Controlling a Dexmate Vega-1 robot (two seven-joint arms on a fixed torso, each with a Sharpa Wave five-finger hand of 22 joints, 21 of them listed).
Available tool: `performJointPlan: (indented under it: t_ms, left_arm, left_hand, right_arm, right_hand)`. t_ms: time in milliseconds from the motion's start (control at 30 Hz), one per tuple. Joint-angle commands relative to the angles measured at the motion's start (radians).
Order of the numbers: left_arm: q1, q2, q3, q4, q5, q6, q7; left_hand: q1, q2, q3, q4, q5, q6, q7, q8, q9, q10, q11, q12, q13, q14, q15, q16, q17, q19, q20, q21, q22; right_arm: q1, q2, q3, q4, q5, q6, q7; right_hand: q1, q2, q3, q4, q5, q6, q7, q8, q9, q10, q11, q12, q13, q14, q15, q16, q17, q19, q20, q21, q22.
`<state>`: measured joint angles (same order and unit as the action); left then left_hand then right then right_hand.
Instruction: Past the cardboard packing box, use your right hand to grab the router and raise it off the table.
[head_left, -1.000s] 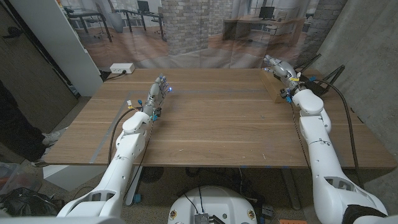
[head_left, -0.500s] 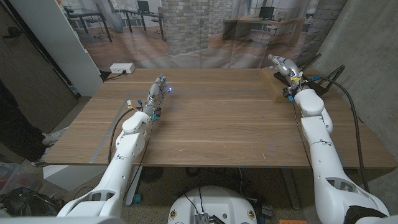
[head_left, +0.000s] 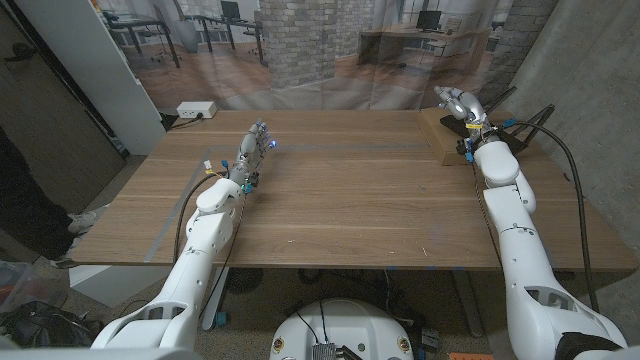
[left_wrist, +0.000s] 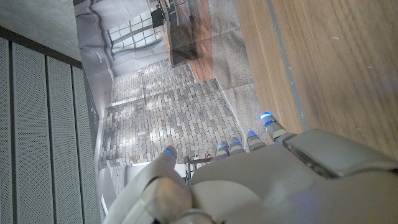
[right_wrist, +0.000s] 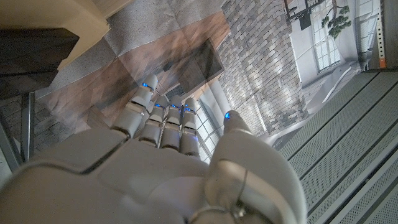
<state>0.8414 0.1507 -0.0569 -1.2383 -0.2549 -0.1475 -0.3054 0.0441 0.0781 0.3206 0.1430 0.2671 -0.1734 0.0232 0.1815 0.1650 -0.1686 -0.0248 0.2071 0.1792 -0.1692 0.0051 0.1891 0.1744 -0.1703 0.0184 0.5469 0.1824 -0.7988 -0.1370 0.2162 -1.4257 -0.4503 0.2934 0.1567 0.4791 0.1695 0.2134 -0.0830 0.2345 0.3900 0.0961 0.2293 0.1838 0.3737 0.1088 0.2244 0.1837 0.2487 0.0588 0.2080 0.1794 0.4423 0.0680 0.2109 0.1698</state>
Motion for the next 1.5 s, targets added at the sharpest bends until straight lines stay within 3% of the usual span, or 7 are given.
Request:
performJointPlan:
  t_ms: [33, 200, 500, 1500]
  left_arm:
    - [-0.009, -0.005, -0.004, 0.013, 0.004, 0.001, -0.005]
    - [-0.015, -0.006, -0.004, 0.022, 0.008, 0.000, -0.009]
    - [-0.023, -0.008, -0.004, 0.029, 0.013, -0.001, -0.016]
    - [-0.019, -0.014, -0.009, 0.021, 0.018, 0.004, -0.013]
  left_hand:
    - [0.004, 0.024, -0.003, 0.001, 0.003, -0.025, 0.002, 0.004, 0.006, -0.030, 0.007, 0.003, 0.003, -0.124, 0.007, 0.000, 0.002, -0.113, 0.004, -0.001, 0.003]
    - [0.004, 0.024, -0.004, 0.001, 0.003, -0.024, 0.002, 0.004, 0.006, -0.029, 0.007, 0.004, 0.003, -0.124, 0.006, 0.000, 0.002, -0.113, 0.003, -0.002, 0.003]
    - [0.005, 0.025, -0.004, 0.001, 0.003, -0.022, 0.002, 0.003, 0.006, -0.026, 0.008, 0.004, 0.003, -0.124, 0.005, -0.001, 0.002, -0.113, 0.003, -0.003, 0.003]
    - [0.006, 0.025, -0.006, 0.001, 0.004, -0.021, 0.002, 0.001, 0.006, -0.023, 0.008, 0.002, 0.004, -0.122, 0.006, -0.002, 0.002, -0.110, 0.004, -0.009, 0.004]
  right_arm:
    - [-0.017, 0.000, -0.012, -0.053, -0.103, -0.063, -0.070]
    - [-0.023, 0.006, -0.011, -0.056, -0.124, -0.074, -0.100]
    - [-0.039, 0.000, -0.016, -0.088, -0.187, -0.114, -0.136]
    - [-0.091, -0.008, -0.022, -0.204, -0.358, -0.280, -0.178]
  right_hand:
    - [0.018, 0.008, 0.017, 0.000, -0.007, 0.012, 0.001, 0.001, 0.002, 0.009, -0.001, 0.000, 0.003, 0.014, 0.000, 0.005, 0.004, 0.008, -0.002, 0.004, 0.005]
    - [0.031, 0.030, 0.044, 0.003, -0.012, 0.022, -0.003, 0.000, 0.003, 0.018, -0.002, -0.002, 0.004, 0.022, -0.006, 0.006, 0.008, 0.014, -0.006, 0.003, 0.005]
    - [0.041, 0.036, 0.070, 0.008, -0.018, 0.036, -0.007, -0.001, 0.004, 0.027, -0.006, -0.004, 0.004, 0.032, -0.009, 0.008, 0.011, 0.018, -0.011, 0.003, 0.006]
    - [0.058, 0.031, 0.116, 0.016, -0.028, 0.039, -0.008, -0.010, 0.005, 0.029, -0.010, -0.013, 0.005, 0.036, -0.013, 0.004, 0.013, 0.019, -0.017, -0.001, 0.006]
